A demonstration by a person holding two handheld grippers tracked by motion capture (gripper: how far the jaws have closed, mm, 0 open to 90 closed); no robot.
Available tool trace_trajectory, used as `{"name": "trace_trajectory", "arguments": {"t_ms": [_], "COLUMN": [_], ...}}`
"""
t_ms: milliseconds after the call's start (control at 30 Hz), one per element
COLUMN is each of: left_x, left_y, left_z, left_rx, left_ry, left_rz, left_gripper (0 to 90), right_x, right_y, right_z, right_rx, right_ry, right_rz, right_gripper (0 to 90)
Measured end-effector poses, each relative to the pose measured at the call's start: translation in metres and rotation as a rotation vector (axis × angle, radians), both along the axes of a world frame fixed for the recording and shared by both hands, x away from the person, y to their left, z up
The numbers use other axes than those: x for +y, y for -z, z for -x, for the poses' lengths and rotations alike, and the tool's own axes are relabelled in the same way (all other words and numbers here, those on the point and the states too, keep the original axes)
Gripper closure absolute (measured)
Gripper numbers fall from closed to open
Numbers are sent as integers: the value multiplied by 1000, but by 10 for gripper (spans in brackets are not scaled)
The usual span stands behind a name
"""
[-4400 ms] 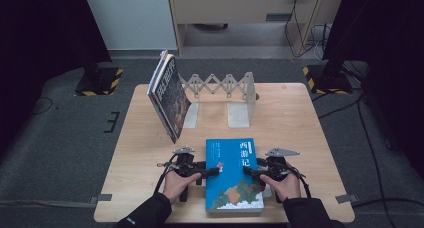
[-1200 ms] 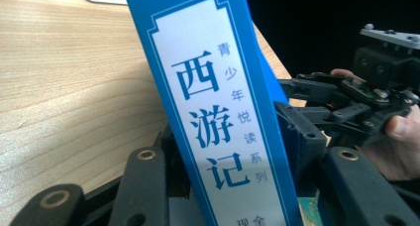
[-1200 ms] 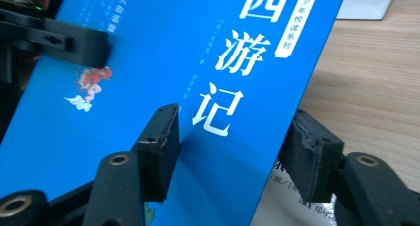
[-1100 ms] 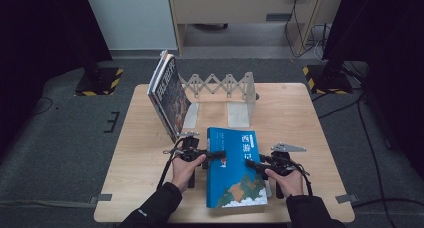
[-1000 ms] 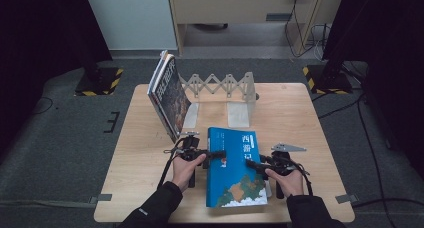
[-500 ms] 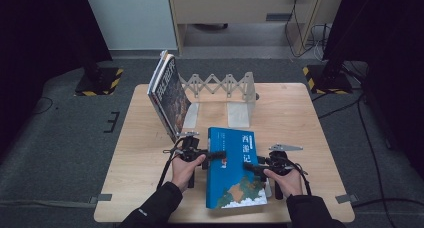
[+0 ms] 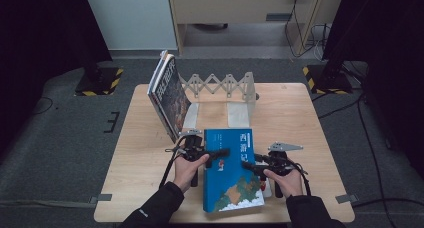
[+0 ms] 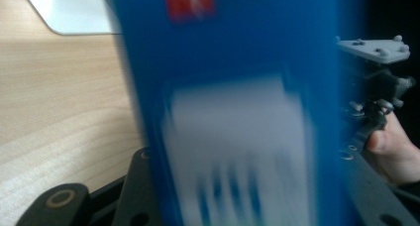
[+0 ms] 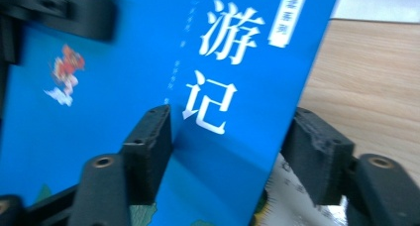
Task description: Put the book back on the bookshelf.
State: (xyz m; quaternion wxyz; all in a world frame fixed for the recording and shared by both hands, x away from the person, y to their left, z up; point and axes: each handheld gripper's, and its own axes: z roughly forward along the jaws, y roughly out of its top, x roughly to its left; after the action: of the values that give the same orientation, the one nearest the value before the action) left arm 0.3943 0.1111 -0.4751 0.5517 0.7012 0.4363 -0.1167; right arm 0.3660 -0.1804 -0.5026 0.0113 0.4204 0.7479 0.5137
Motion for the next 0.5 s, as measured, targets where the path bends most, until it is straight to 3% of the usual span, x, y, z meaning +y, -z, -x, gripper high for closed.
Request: {"name": "trace_trajectory", "arguments": {"t_ms": [300, 467, 500], "left_x": [0, 2, 2], "left_y": [-5, -18, -27], "left_z": [3, 2, 0], "left_rx": [-9, -28, -52], "left_ry": [-6, -8, -11], "left_rz": [-2, 1, 10], "left_gripper": [592, 603, 605], "right_x": [-1, -2, -2], "right_y": [-1, -7, -11], "right_z": [0, -2, -4], "right_rx": [-12, -42, -73], "right_ry": [4, 8, 22], "right_rz": [-29, -49, -83], "right_gripper": [392, 416, 406]}}
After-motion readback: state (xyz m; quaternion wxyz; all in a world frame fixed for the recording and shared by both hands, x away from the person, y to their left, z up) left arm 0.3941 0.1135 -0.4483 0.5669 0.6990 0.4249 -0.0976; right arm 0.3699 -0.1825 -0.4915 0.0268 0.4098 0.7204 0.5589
